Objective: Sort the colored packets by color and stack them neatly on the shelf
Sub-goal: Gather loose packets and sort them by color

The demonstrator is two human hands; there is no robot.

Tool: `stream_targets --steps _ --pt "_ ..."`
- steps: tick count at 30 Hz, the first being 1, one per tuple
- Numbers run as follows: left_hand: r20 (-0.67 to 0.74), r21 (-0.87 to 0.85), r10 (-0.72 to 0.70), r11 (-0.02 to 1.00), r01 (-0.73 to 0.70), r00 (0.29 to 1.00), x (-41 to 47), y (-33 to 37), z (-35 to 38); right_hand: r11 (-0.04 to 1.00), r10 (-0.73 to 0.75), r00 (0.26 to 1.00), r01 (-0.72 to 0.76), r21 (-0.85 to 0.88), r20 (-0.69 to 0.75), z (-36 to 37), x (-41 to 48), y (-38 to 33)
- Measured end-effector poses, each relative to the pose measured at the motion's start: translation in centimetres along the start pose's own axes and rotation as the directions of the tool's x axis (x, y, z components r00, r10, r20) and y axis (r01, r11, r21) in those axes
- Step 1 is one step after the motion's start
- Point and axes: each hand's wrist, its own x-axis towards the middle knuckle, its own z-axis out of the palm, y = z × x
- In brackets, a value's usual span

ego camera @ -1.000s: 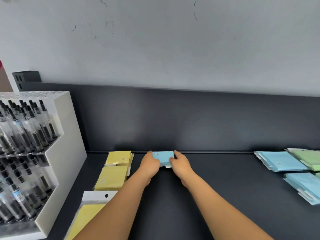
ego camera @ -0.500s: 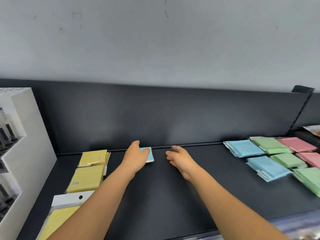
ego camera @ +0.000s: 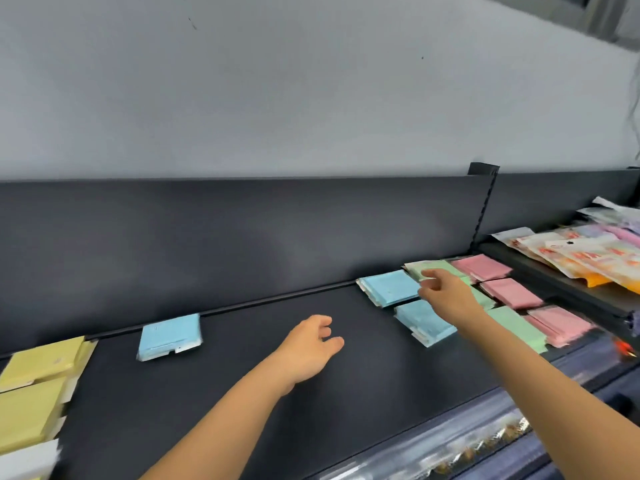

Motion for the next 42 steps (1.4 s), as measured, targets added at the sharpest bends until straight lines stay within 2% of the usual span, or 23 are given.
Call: stream_targets --steps 5,8,13,17,20,22,25,27,30,34,38,42 --pt "0.064 -0.076 -0.055 0.995 0.059 0.996 2.8 3.6 6.2 0.998 0.045 0.996 -0.041 -0.045 0.079 -2.0 1.7 4.9" --pt "0.045 -0.105 -0.08 0.991 0.084 0.996 4.4 5.7 10.0 0.999 0.039 0.983 -0.043 0.02 0.178 -2.7 2.7 7.0" --pt "-0.115 -0.144 -0.1 0.986 0.083 0.988 7.0 6.7 13.5 0.97 0.017 0.939 -0.098 0.222 0.344 -2.4 3.5 8.4" --pt "-0.317 -0.222 -0.186 0.968 0.118 0.93 8.0 6.0 14.6 0.875 0.05 0.874 -0.272 0.401 0.484 -2.0 3.7 8.0" --pt "-0.4 -0.287 -0.2 0.954 0.085 0.894 7.6 5.8 14.6 0.814 0.055 0.844 -0.347 0.465 0.533 -1.3 3.3 7.7" --pt "-0.437 -0.301 -0.184 0.952 0.05 0.88 6.9 5.7 14.3 0.805 -0.019 0.849 -0.301 0.512 0.529 -1.1 2.4 7.2" --pt "-0.509 -0.237 -0.124 0.972 0.0 0.852 4.8 5.1 13.4 0.842 -0.219 0.872 -0.058 0.537 0.437 -0.9 0.4 6.4" --pt "-0.575 -0.136 -0.044 0.99 -0.042 0.817 3.2 4.8 13.0 0.843 -0.351 0.848 0.1 0.529 0.398 -0.4 -0.6 6.1" --pt "-0.612 0.006 0.013 1.0 -0.012 0.791 1.0 4.1 12.5 0.856 -0.45 0.777 0.234 0.461 0.441 0.9 -1.7 6.4" --pt "-0.536 0.012 -0.054 0.997 0.071 0.843 -0.5 3.1 11.6 0.878 -0.467 0.694 0.289 0.382 0.548 1.9 -2.6 6.2" --pt "-0.533 0.082 -0.039 0.992 0.097 0.845 -1.7 2.4 9.5 0.884 -0.468 0.65 0.339 0.322 0.599 2.7 -2.7 3.8" --pt "-0.512 0.137 -0.028 0.984 0.114 0.858 -3.9 1.5 6.3 0.888 -0.46 0.598 0.321 0.33 0.656 4.5 -3.4 1.2"
